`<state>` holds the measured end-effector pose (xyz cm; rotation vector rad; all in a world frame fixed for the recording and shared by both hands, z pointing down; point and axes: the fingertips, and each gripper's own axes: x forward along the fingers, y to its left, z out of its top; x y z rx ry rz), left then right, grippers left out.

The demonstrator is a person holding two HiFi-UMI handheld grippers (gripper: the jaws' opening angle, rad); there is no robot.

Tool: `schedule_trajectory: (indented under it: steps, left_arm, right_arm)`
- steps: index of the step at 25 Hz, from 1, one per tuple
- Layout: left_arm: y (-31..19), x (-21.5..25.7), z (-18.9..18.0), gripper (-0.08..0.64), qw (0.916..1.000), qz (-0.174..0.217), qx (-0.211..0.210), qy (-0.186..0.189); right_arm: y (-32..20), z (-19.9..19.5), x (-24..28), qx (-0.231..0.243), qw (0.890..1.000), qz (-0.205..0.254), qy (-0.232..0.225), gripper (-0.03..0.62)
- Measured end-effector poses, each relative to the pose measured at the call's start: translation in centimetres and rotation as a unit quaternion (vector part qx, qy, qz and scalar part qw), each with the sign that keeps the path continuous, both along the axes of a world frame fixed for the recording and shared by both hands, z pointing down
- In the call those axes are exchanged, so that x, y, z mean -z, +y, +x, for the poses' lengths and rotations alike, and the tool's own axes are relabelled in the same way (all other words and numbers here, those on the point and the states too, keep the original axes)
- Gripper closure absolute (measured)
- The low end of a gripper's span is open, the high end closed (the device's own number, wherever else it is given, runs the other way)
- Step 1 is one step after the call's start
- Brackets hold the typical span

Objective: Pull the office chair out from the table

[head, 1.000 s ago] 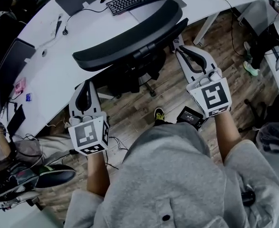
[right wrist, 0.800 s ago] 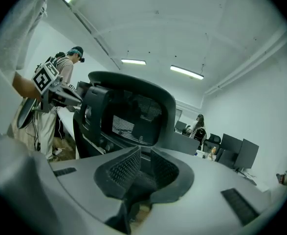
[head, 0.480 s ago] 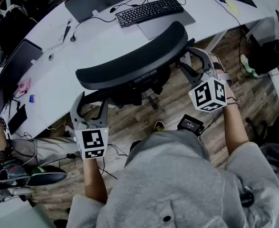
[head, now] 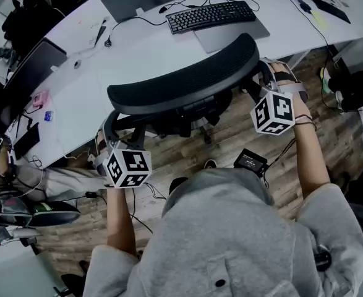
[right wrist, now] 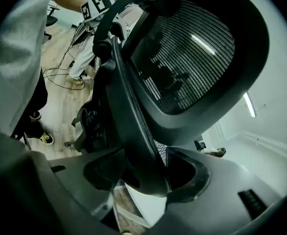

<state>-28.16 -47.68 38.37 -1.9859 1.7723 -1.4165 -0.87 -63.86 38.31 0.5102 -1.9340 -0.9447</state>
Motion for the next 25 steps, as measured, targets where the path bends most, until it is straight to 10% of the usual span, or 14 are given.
schedule_trajectory:
  steps: [14,25]
  left_arm:
    - [-0.6,-1.6,-2.4,0.347,0.9851,-0.048,0.008,-0.165]
    - [-0.1,-1.6,-2.2,0.365,0.9827,-0.064,0.005,-0.174]
  right_arm:
    - [-3.0,-0.9,-1.7,0.004,0.996,0.077,0.050,0.353]
    - [-2.3,-0.2,-2.1,0.001,0.993,0.070,0.098,0.381]
